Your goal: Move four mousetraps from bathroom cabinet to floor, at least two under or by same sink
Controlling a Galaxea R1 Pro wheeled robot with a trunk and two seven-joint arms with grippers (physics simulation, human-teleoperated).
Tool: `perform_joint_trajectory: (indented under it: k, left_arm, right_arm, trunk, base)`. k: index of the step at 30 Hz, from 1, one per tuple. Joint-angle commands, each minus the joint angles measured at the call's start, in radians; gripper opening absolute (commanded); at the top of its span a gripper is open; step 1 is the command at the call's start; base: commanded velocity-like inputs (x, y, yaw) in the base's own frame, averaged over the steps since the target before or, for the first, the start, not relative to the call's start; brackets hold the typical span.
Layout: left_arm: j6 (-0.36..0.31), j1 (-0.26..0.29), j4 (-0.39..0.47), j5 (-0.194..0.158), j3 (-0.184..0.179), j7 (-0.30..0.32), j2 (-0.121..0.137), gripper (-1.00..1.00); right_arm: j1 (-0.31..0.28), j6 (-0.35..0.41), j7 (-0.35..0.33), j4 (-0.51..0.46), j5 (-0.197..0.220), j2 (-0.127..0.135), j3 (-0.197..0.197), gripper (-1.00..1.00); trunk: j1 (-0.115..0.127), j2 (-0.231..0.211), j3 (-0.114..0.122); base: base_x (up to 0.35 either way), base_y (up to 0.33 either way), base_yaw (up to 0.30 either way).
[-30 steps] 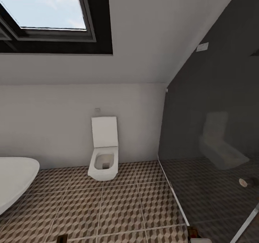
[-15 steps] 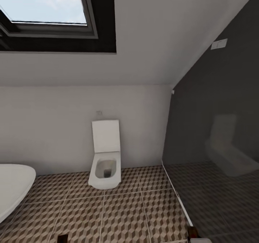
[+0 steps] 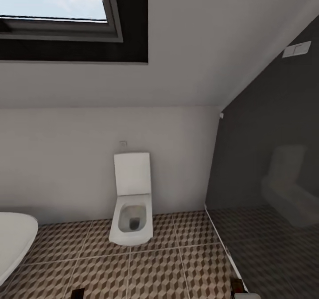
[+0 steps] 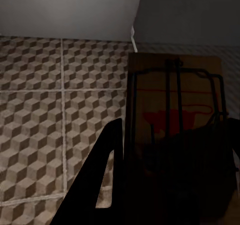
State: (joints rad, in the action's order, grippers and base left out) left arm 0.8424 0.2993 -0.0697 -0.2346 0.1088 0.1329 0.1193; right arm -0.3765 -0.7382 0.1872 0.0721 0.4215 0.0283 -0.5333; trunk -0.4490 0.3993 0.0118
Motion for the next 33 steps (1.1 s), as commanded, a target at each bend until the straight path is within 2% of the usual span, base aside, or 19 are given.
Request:
perform_joint_trajectory:
  k: [1,21,33]
  left_arm:
    - [0.004,0.001,-0.004,-0.002,0.008,0.006,0.0,-1.0]
    - [0.004,0.001,-0.005,-0.002,0.011,0.003,0.002,-1.0]
    - [0.006,0.001,-0.005,-0.002,0.011,0.002,0.001,-1.0]
  right_arm:
    - [-0.001,-0.003,0.0,0.003,0.005,-0.001,-0.009,-1.0]
    - [-0.001,0.003,0.0,0.003,0.014,-0.002,-0.008,-1.0]
    - [-0.001,0.003,0.0,0.003,0.014,-0.002,-0.008,-1.0]
  trunk:
    - [-0.001,0.001,0.0]
    - [-0.001,0.001,0.0]
    - [-0.001,0.001,0.0]
  base:
    - [0.314,0.119,0.0]
    - [0.309,0.118,0.0]
    - [0.032,0.006,0.0]
